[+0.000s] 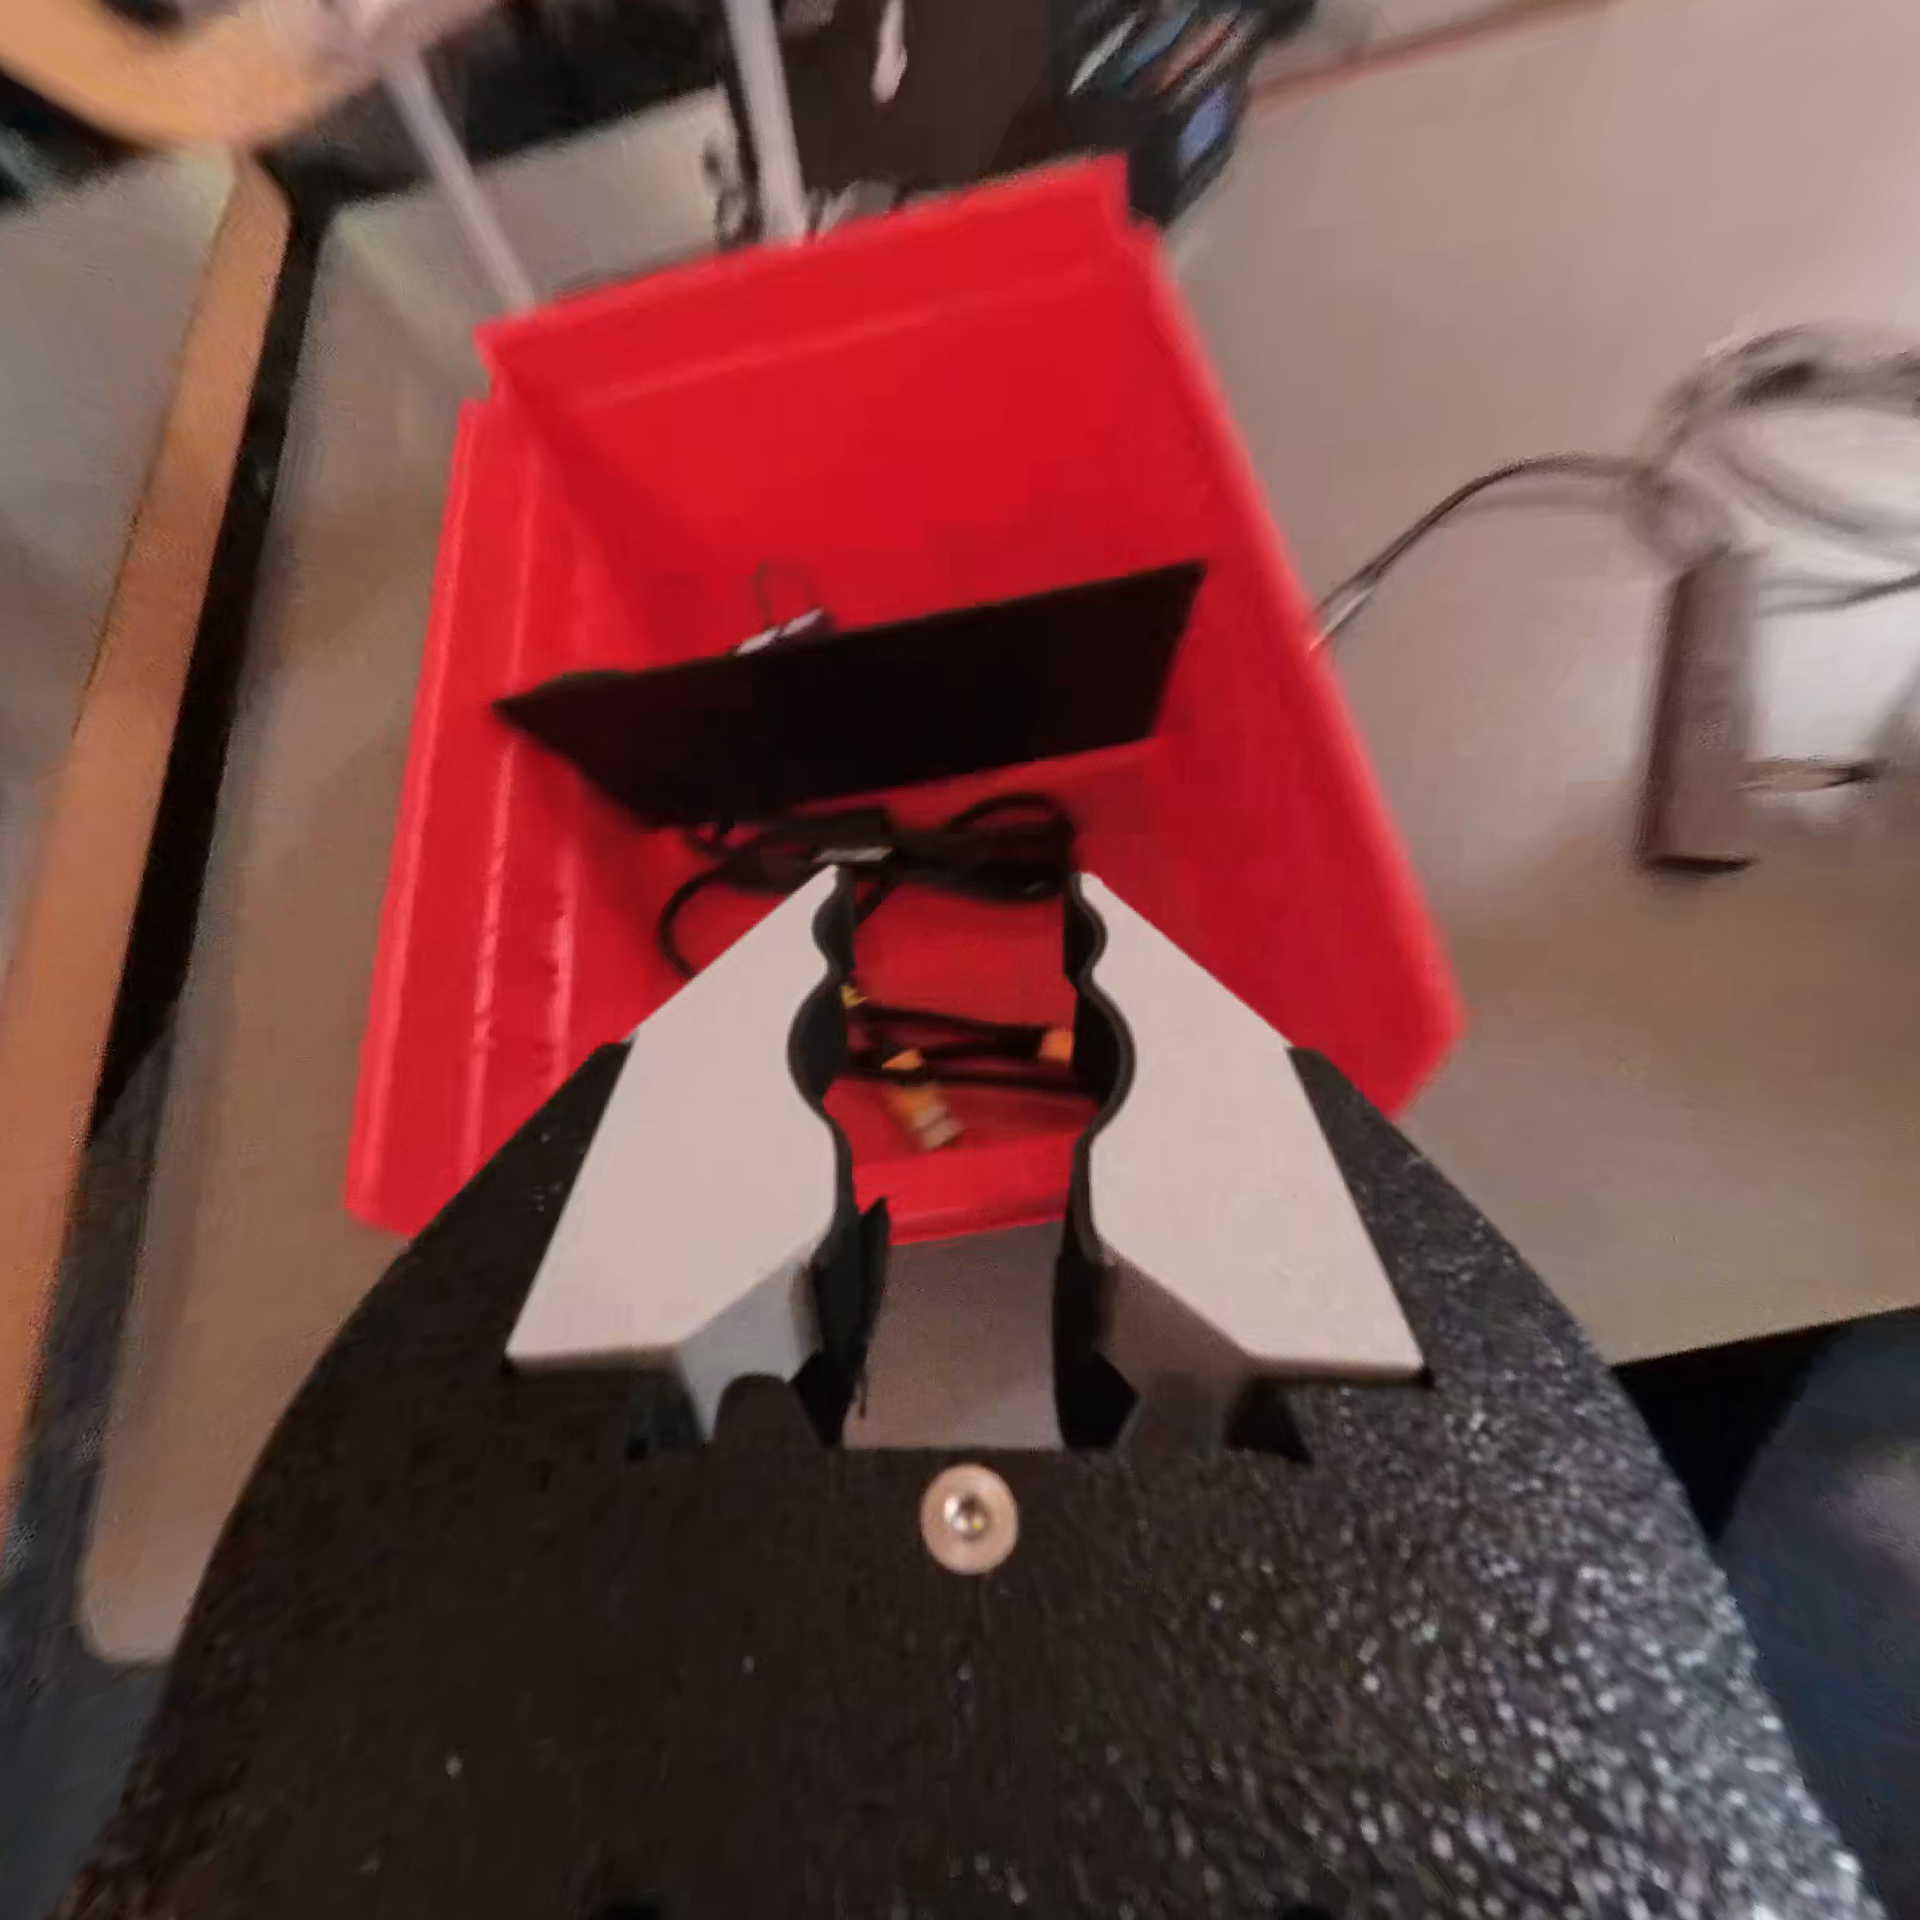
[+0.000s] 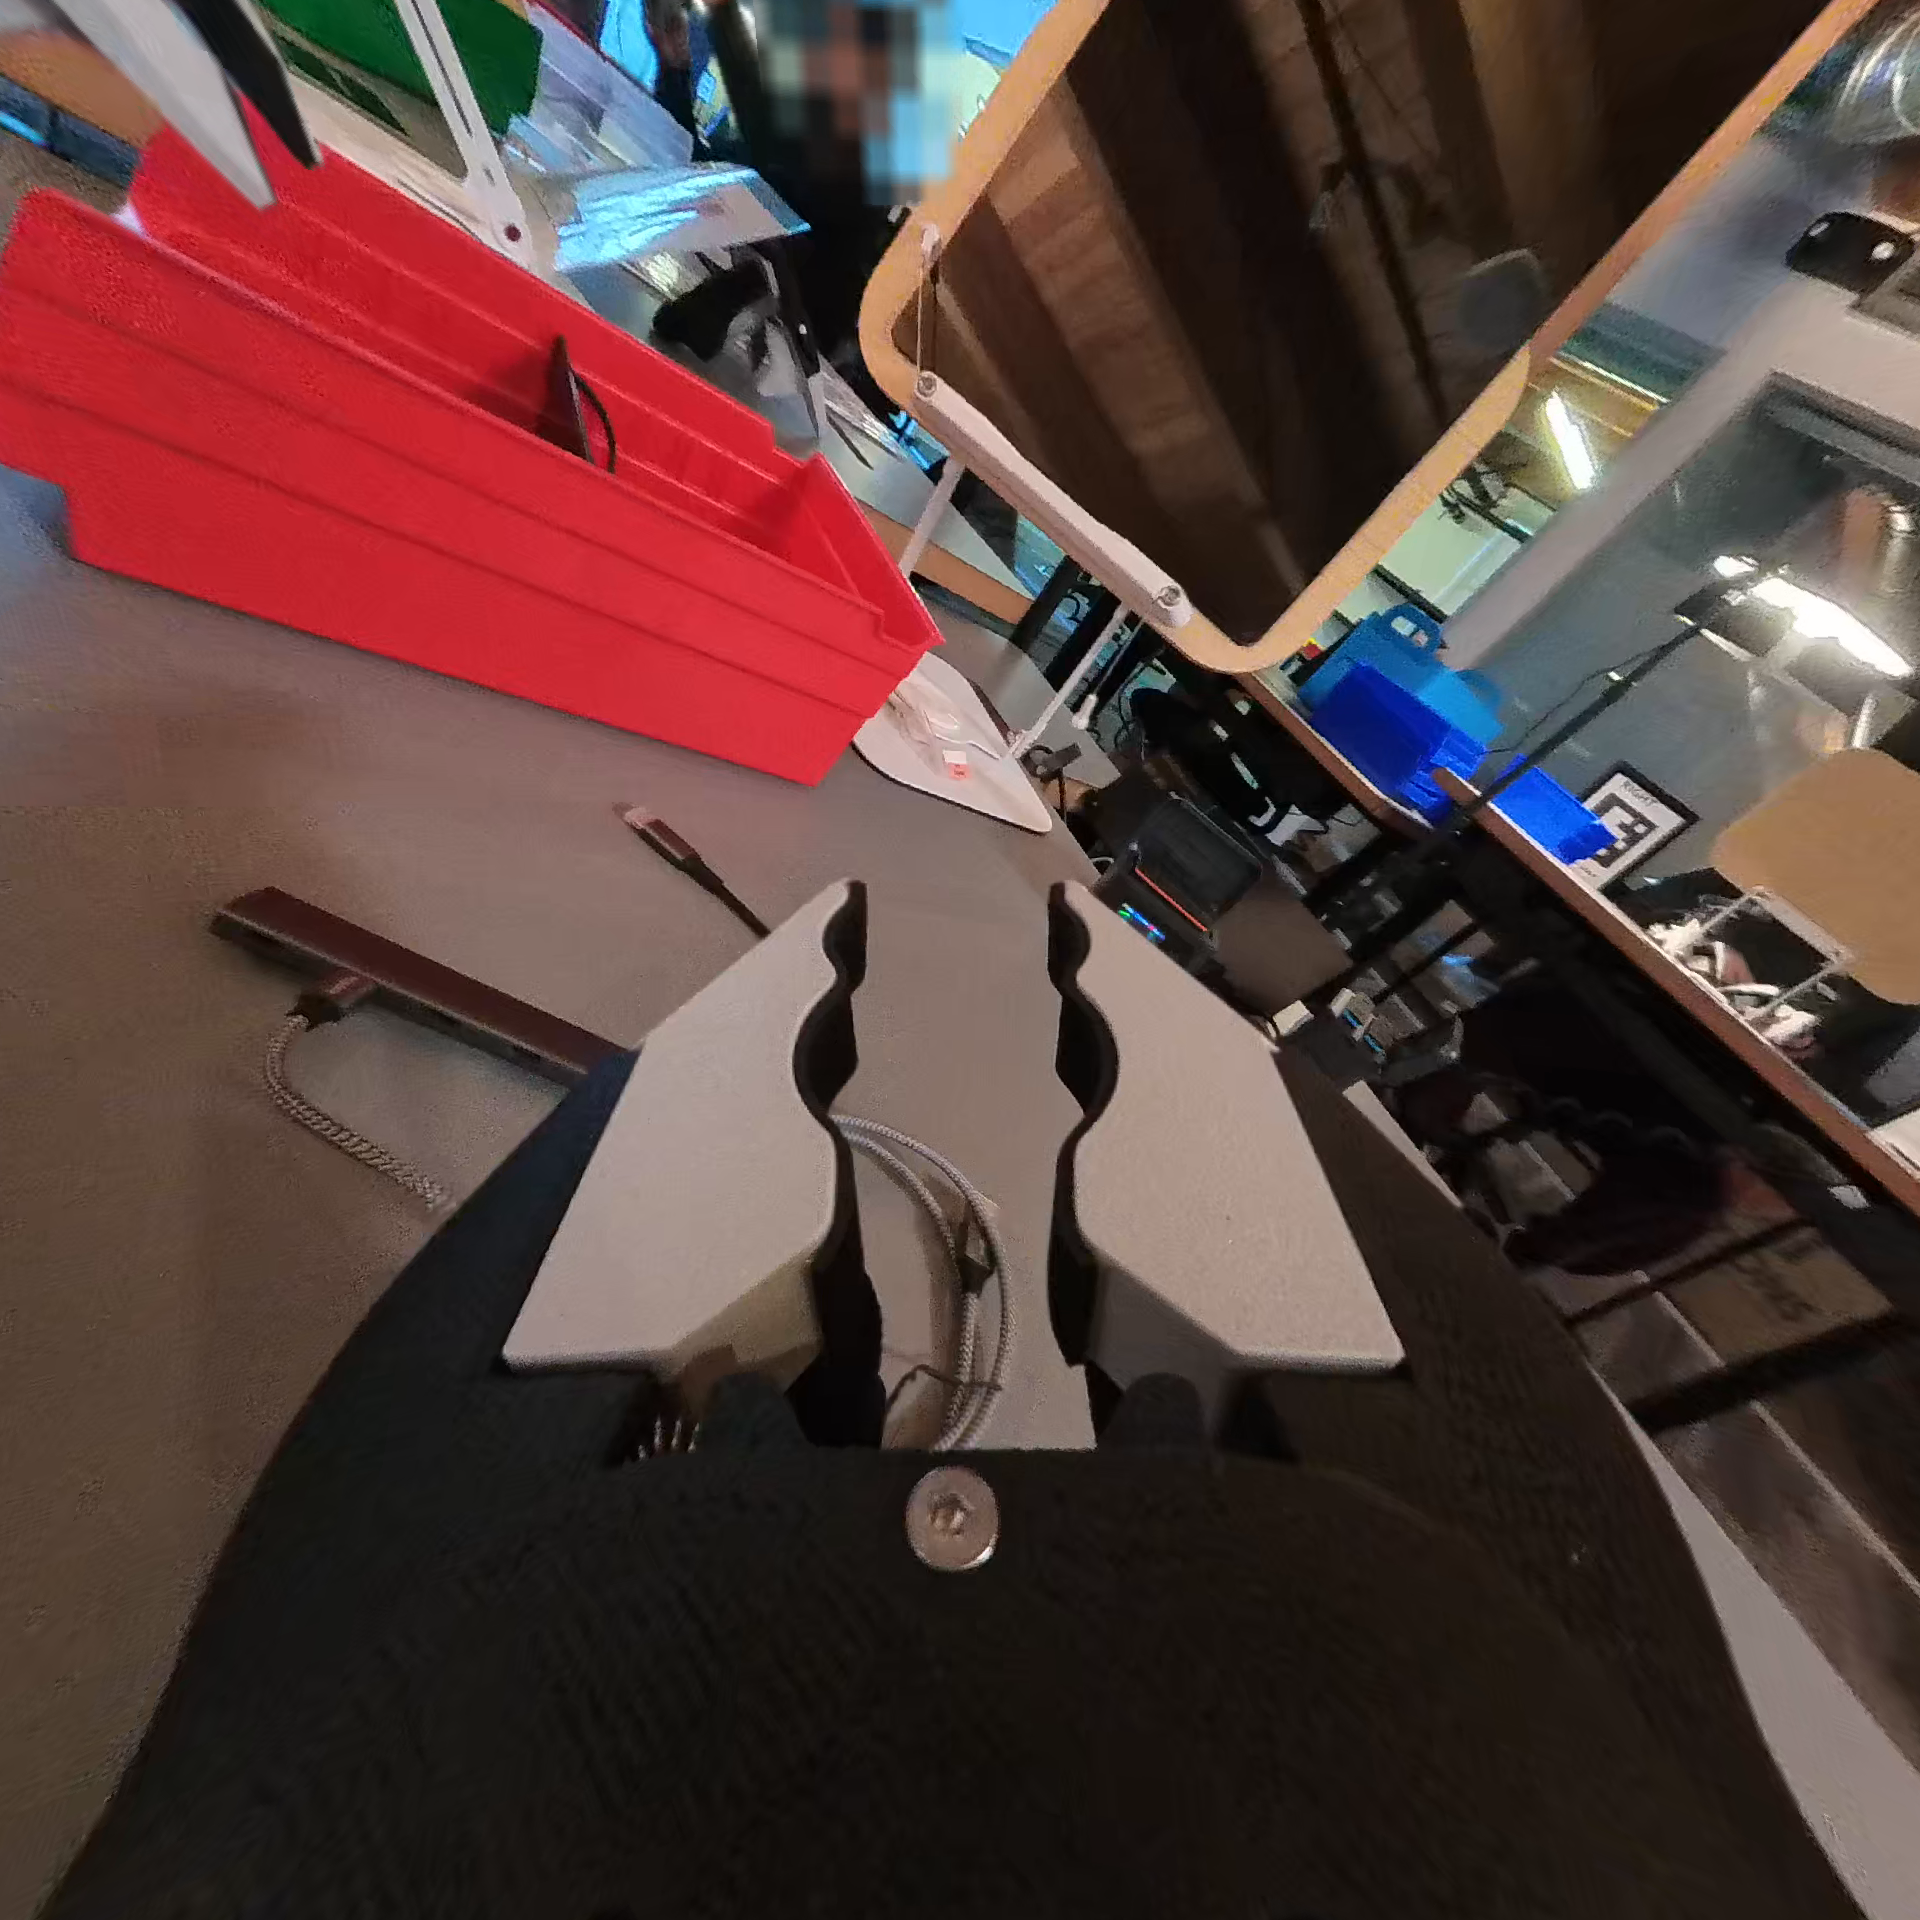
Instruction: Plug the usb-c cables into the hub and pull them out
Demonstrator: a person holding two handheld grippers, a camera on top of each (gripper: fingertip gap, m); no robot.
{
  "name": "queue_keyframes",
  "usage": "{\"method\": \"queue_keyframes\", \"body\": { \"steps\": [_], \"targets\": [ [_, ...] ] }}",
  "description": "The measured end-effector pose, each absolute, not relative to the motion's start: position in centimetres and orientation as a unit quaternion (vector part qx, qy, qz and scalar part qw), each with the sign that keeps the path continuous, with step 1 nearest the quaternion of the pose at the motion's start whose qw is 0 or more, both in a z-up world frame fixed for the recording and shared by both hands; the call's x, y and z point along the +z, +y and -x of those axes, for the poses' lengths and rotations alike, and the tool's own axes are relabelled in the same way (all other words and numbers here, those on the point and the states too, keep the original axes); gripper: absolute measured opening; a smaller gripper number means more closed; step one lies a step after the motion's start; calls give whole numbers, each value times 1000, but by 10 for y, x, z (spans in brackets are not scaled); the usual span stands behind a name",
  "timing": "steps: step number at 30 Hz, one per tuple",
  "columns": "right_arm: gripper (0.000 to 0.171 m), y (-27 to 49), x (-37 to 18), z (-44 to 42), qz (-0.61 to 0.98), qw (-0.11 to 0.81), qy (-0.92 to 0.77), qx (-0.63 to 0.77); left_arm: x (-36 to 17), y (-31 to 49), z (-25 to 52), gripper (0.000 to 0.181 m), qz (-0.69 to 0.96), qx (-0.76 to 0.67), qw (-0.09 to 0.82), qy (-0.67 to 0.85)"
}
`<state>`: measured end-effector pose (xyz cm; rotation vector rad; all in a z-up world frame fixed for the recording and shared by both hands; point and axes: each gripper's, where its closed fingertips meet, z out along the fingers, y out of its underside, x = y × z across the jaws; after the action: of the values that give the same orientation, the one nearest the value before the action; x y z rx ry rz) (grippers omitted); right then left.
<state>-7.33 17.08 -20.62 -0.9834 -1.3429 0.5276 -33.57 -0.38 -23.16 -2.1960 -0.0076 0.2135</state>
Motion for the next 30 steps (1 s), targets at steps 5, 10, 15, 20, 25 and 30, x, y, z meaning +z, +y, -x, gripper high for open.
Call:
{"method": "queue_keyframes", "body": {
  "steps": [5, 10, 15, 20, 25, 30],
  "targets": [
    [32, 177, -205, 71, 440, 649, -581, 218, -281, 4, 383, 35, 946, 105, 300, 64],
    [30, 182, -206, 68, 440, 652, -585, 199, -317, 23, 386, 36, 962, 85, 230, 124],
    [30, 183, -203, 66, 437, 657, -586, 185, -338, 25, 392, 13, 966, 102, 180, 156],
    [29, 183, -201, 64, 434, 661, -586, 178, -312, 20, 389, 5, 957, 148, 195, 158],
    [28, 181, -200, 64, 431, 663, -588, 173, -260, 7, 381, 2, 949, 173, 223, 138],
    [27, 180, -200, 65, 428, 662, -591, 169, -202, 5, 387, 2, 932, 207, 273, 118]
  ]
}}
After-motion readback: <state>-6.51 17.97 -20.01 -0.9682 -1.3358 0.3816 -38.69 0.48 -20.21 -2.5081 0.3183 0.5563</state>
